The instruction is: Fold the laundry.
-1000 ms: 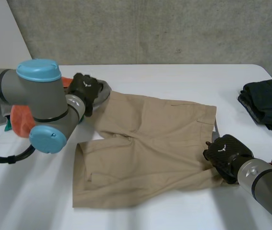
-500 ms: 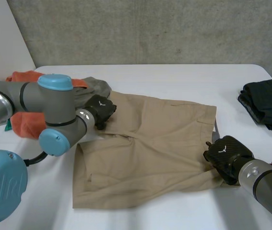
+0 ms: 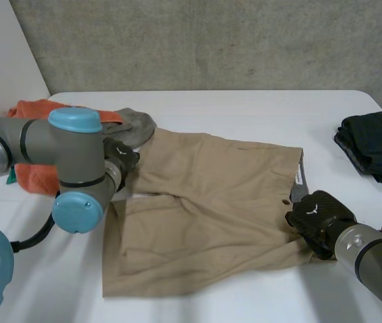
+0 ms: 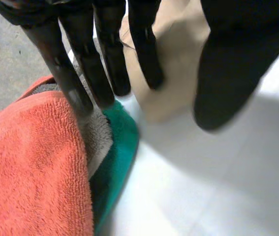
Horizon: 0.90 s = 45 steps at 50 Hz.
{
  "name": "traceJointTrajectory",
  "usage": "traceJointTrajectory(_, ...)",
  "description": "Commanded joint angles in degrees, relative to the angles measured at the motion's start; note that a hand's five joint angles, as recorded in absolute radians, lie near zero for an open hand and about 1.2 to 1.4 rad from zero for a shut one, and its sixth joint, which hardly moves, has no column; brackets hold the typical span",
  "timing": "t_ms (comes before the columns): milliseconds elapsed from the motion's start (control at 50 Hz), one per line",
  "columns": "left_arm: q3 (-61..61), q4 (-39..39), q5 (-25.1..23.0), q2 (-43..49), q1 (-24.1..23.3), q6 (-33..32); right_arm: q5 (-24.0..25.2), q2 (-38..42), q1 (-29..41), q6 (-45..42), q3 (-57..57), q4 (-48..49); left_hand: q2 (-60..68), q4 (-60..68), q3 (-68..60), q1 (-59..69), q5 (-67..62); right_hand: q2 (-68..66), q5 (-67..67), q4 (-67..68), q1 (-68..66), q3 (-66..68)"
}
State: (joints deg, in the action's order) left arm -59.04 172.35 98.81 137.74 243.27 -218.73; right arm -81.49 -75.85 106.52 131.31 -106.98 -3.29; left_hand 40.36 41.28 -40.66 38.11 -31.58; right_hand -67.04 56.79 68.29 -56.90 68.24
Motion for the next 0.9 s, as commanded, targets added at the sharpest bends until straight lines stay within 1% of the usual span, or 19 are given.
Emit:
traceJointTrajectory(20, -4.8, 0.4, 0.6, -7.3, -1.2, 6.2, 0.0, 0.0, 0.0, 0.3, 0.0, 0.1, -13.7, -14.6, 14.0, -11.4, 14.9, -13.0, 13.2, 11.7, -23.1, 11.8)
traceJointTrajectory(140, -14.2, 0.6, 0.2, -18.3, -1.2, 11.5, 0.1, -0.1, 0.0, 3.2, 0.2, 0.1, -13.0, -13.9, 13.3, -10.7, 14.2, -13.0, 13.2, 11.7, -23.1, 11.8)
traceJointTrajectory(160, -18.2, 0.6, -0.5, -21.8, -1.3, 12.9, 0.1, -0.1, 0.0, 3.6, 0.3, 0.0, -12.8, -13.7, 13.1, -10.6, 14.0, -13.0, 13.2, 11.7, -23.1, 11.8)
traceJointTrajectory(200, -22.2, 0.6, -1.6, -25.1, -1.5, 14.0, 0.1, -0.2, 0.0, 4.3, 0.3, 0.0, -12.8, -13.7, 13.1, -10.6, 14.0, -13.0, 13.2, 11.7, -23.1, 11.8)
traceJointTrajectory(220, -26.5, 0.4, -3.1, -28.5, -1.7, 15.0, 0.2, -0.2, 0.0, 4.4, 0.3, 0.0, -12.3, -13.2, 12.6, -10.1, 13.5, -13.0, 13.2, 11.7, -23.1, 11.8)
traceJointTrajectory(260, -30.2, 0.2, -4.5, -31.3, -2.0, 15.6, 0.1, -0.1, -0.1, 4.6, 0.4, 0.1, -12.1, -13.1, 12.5, -9.9, 13.4, -13.0, 13.2, 11.7, -23.1, 11.8)
traceJointTrajectory(280, -34.3, 0.0, -6.1, -34.0, -2.4, 16.0, 0.1, -0.1, -0.1, 4.7, 0.4, 0.1, -11.8, -12.7, 12.1, -9.6, 13.0, -13.0, 13.2, 11.7, -23.1, 11.8)
traceJointTrajectory(360, -43.1, -0.3, -9.0, -38.9, -3.8, 16.6, 0.1, -0.1, -0.2, 4.7, 0.5, 0.1, -11.8, -12.7, 12.1, -9.6, 13.0, -13.0, 13.2, 11.7, -23.1, 11.8)
traceJointTrajectory(480, -49.0, -0.3, -9.1, -39.1, -5.2, 16.7, 0.0, -0.1, -0.3, 4.8, 0.6, 0.1, -11.3, -12.2, 11.6, -9.1, 12.5, -13.0, 13.2, 11.7, -23.1, 11.8)
traceJointTrajectory(540, -49.9, -0.1, -9.4, -37.4, -5.5, 16.9, -0.2, -0.2, -0.3, 4.8, 0.6, 0.0, -8.1, -9.0, 8.4, -5.9, 9.3, -13.0, 13.2, 11.7, -23.1, 11.8)
traceJointTrajectory(620, -49.5, 0.0, -9.3, -35.1, -6.4, 17.8, -0.3, -0.4, -0.3, 4.8, 0.6, 0.0, 2.8, 1.9, -2.5, 5.0, -1.6, -13.0, 13.2, 11.7, -23.1, 11.8)
traceJointTrajectory(640, -49.3, 0.0, -9.2, -34.6, -7.2, 17.9, -0.4, -0.6, -0.3, 4.8, 0.5, 0.0, 17.1, 16.2, -16.8, 19.4, -15.9, -13.0, 13.2, 11.7, -23.1, 11.8)
traceJointTrajectory(700, -49.3, 0.2, -8.7, -34.8, -8.2, 17.9, -0.7, -0.9, -0.3, 5.0, 0.5, -0.1, 39.6, 38.6, -39.3, 41.8, -38.3, -13.0, 13.2, 11.7, -23.1, 11.8)
traceJointTrajectory(740, -49.3, 0.0, -7.9, -35.3, -8.8, 17.8, -1.0, -1.8, -0.3, 5.0, 0.5, -0.7, 39.6, 38.7, -39.3, 41.9, -38.4, -13.0, 13.2, 11.7, -23.1, 11.8)
traceJointTrajectory(800, -49.6, -0.5, -4.8, -37.0, -11.1, 17.0, -0.9, -4.4, -0.3, 4.0, -0.2, -2.1, 39.6, 38.7, -39.3, 41.9, -38.4, -13.0, 13.2, 11.7, -23.1, 11.8)
traceJointTrajectory(840, -50.5, -2.0, -3.2, -39.5, -13.1, 16.3, -0.6, -7.1, -0.3, 3.2, -1.0, -5.4, 39.6, 38.7, -39.3, 41.9, -38.4, -13.0, 13.2, 11.7, -23.1, 11.8)
traceJointTrajectory(880, -51.3, -4.2, -3.1, -40.9, -14.2, 15.5, -0.1, -9.3, -0.4, -0.5, -2.4, -11.1, 39.6, 38.7, -39.3, 41.9, -38.4, -13.0, 13.2, 11.7, -23.1, 11.8)
traceJointTrajectory(900, -52.5, -7.1, -3.4, -41.8, -15.2, 14.5, -0.1, -9.8, -0.5, -1.6, -2.9, -12.4, 39.6, 38.7, -39.3, 41.9, -38.4, -13.0, 13.2, 11.7, -23.1, 11.8)
